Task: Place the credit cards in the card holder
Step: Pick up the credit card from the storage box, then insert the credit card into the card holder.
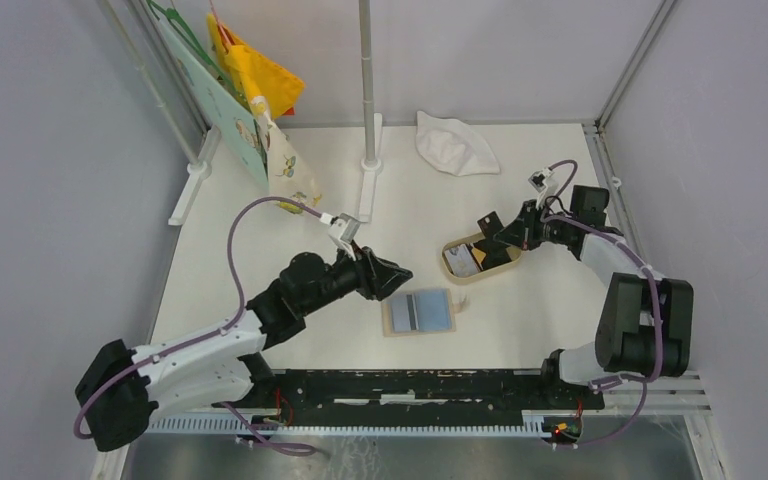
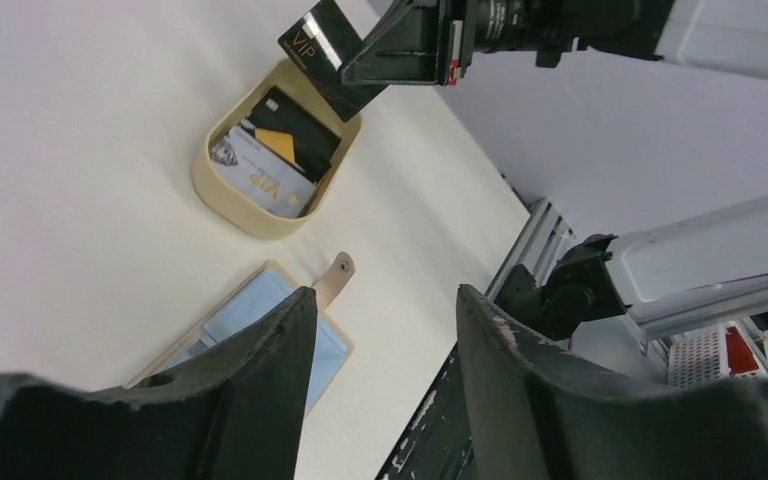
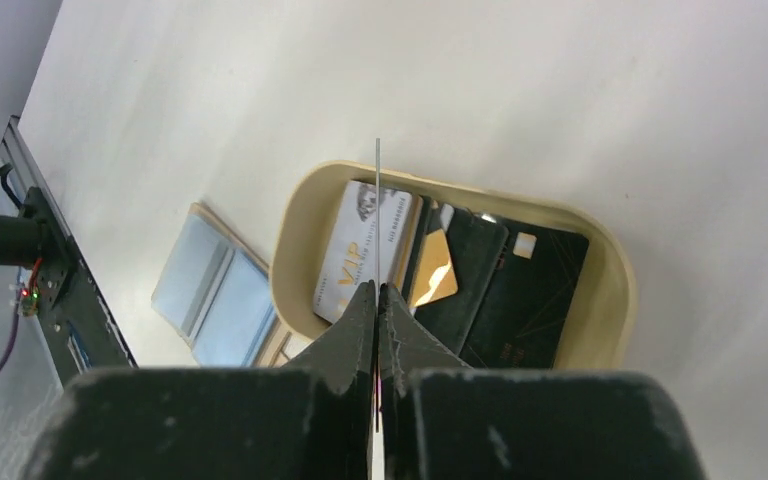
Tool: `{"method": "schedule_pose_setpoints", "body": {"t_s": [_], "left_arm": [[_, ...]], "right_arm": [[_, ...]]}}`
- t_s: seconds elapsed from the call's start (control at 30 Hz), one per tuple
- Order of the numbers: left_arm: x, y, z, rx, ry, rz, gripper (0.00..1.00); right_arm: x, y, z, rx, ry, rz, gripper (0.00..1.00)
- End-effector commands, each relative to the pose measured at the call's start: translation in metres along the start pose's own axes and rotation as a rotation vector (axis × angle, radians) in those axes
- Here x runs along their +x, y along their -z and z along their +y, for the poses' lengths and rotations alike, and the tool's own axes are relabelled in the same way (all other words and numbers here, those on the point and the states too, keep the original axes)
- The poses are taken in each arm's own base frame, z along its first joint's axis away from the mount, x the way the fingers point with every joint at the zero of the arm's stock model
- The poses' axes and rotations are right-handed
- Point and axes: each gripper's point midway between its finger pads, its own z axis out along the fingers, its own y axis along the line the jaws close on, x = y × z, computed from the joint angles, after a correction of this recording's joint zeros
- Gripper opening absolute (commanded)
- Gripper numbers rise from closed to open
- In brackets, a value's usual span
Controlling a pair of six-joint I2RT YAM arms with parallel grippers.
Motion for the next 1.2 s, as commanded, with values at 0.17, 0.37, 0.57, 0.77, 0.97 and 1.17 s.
{"method": "schedule_pose_setpoints", "body": {"t_s": [0.17, 0.37, 0.57, 0.77, 0.97, 1.17], "left_arm": [[-0.048, 0.045, -0.04, 0.196, -0.033, -0.271, 0.97], [-0.036, 0.047, -0.051, 0.343, -0.031, -0.325, 0.96], [-0.026, 0.042, -0.067, 0.457, -0.144, -0.362, 0.92], [-0.01, 0.013, -0.076, 0.443, -0.285, -0.351, 0.9], [-0.004, -0.02, -0.068, 0.38, -0.316, -0.313, 0.78], [-0.002, -0.046, -0.069, 0.36, -0.327, -0.272, 0.59]], "right_arm": [[-0.025, 0.024, 0.095, -0.373, 0.345, -0.192, 0.0], [-0.01, 0.027, 0.157, -0.582, 0.564, -0.181, 0.01], [0.019, 0.038, 0.196, -0.783, 0.793, -0.189, 0.01], [0.028, 0.037, 0.208, -0.827, 0.825, -0.183, 0.02], [0.035, 0.037, 0.216, -0.86, 0.853, -0.181, 0.03], [0.042, 0.033, 0.22, -0.892, 0.829, -0.154, 0.03]]}}
